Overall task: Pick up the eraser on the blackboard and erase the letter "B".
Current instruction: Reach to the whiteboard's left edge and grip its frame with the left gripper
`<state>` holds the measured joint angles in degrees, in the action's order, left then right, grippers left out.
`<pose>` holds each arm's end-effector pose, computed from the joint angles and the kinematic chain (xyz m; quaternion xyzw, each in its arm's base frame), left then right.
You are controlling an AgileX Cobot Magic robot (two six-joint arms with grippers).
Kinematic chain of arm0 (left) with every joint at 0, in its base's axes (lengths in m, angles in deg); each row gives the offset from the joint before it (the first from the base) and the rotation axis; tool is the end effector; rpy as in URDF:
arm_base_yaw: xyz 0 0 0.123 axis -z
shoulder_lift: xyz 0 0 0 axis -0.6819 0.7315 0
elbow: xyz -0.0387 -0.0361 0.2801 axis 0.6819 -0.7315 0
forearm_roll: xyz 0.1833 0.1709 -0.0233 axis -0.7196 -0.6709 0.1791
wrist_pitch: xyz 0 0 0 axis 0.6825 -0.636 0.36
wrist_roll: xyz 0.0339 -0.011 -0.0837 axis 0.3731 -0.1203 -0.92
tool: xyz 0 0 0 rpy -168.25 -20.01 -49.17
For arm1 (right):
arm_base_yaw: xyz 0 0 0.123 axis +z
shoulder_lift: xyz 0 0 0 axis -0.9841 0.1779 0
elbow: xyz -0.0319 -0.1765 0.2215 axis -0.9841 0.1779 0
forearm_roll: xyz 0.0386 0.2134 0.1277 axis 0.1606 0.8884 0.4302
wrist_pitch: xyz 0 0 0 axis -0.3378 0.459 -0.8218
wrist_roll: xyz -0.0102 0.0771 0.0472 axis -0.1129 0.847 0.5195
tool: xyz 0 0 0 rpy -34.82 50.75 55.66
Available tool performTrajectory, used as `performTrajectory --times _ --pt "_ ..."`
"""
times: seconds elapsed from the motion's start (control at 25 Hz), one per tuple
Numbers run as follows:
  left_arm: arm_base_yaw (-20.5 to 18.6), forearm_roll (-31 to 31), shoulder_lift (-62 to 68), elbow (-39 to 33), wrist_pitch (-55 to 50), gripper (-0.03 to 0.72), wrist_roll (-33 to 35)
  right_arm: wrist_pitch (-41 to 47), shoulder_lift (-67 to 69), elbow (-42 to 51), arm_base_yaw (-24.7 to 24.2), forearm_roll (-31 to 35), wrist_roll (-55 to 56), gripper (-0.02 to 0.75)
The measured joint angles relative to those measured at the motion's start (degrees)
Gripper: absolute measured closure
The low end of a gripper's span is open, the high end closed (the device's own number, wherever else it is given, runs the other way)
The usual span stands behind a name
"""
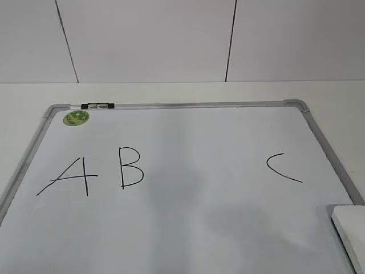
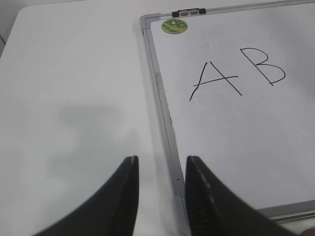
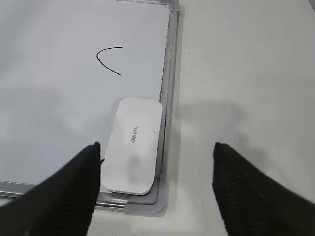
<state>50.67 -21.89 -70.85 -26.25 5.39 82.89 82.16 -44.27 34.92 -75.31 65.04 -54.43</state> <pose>-0.0080 0.0017 0.2792 0.0485 0.8633 -0.0352 0.5011 -0.0115 -0.0016 0.2712 -0.0738 0.8656 -0.0083 0.4952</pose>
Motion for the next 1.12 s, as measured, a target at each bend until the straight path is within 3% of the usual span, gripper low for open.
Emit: performTrajectory --times 0.4,1.12 --pt "0.0 0.0 0.0 0.0 0.0 0.447 0.0 0.2 0.3 0.0 0.0 0.0 0.2 0.169" --pt "0.0 0.4 0.0 0.0 0.0 0.447 0.0 6.0 13.9 -4.9 0.0 0.0 7.9 0.169"
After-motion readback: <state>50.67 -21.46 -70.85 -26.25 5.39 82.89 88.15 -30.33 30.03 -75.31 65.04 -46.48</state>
